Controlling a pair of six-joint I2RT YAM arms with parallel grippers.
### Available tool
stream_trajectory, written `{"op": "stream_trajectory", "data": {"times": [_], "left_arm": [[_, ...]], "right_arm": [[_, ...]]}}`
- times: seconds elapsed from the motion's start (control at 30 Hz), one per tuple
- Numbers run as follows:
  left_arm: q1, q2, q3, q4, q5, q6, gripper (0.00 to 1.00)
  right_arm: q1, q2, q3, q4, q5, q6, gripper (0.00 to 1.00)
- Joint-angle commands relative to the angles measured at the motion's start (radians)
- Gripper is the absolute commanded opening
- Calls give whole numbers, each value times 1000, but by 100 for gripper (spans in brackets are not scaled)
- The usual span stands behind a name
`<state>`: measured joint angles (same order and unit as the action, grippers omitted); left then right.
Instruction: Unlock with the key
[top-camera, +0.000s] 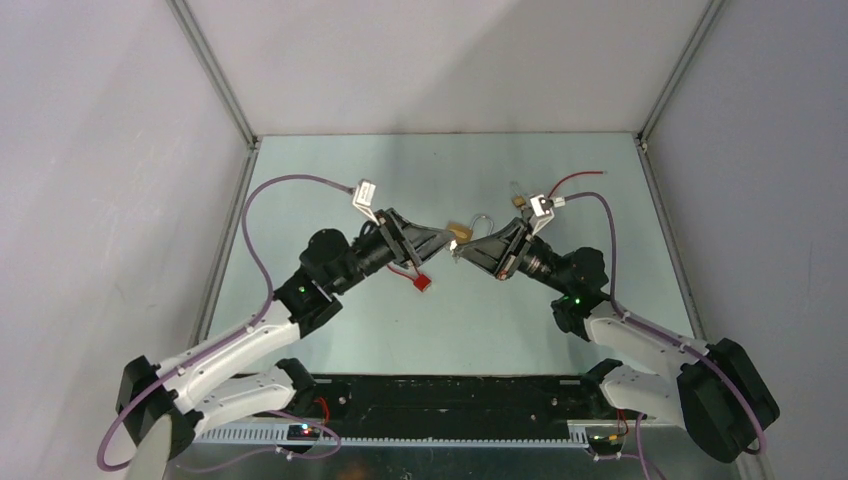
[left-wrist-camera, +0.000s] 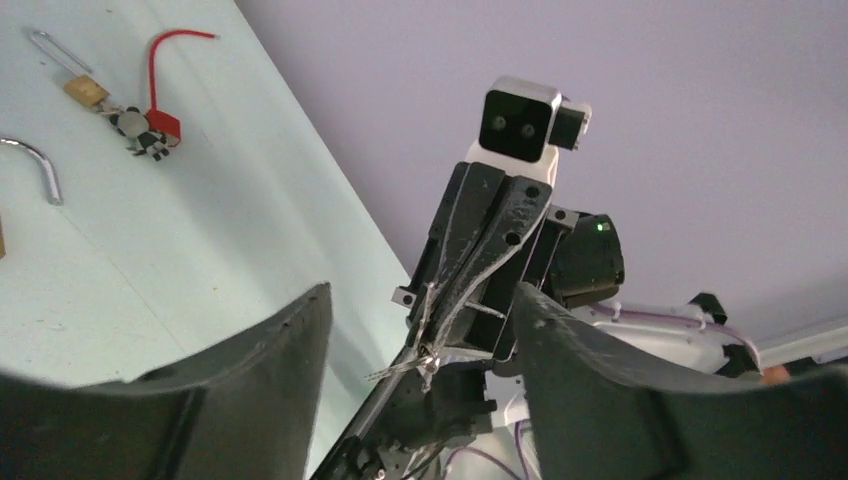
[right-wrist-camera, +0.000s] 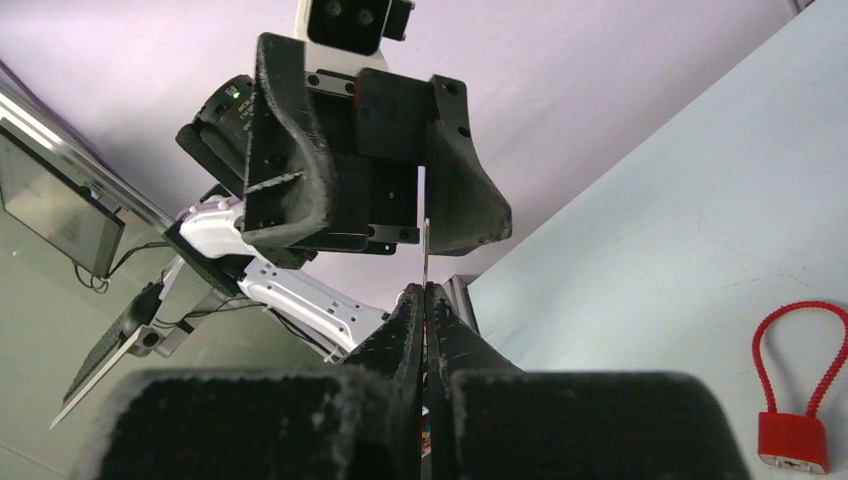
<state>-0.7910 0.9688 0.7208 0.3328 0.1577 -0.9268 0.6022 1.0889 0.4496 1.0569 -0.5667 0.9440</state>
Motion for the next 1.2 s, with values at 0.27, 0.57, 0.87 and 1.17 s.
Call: {"op": "stream_trajectory", "data": {"times": [0.27, 0.57, 0.87, 1.17], "left_arm": [[140, -211, -176, -123, -104, -181, 100], [210, -164, -49, -659, -265, -205, 92], [146, 272, 211, -986, -294, -300, 86], [90, 649, 468, -1138, -339, -298, 76]], "right_arm": [[-59, -115, 7, -119, -52, -85, 0], [-67, -231, 5, -389, -35, -222, 0], [-58, -331, -2, -590, 8, -310, 0], [-43, -429, -12, -729, 34, -372, 0]]}}
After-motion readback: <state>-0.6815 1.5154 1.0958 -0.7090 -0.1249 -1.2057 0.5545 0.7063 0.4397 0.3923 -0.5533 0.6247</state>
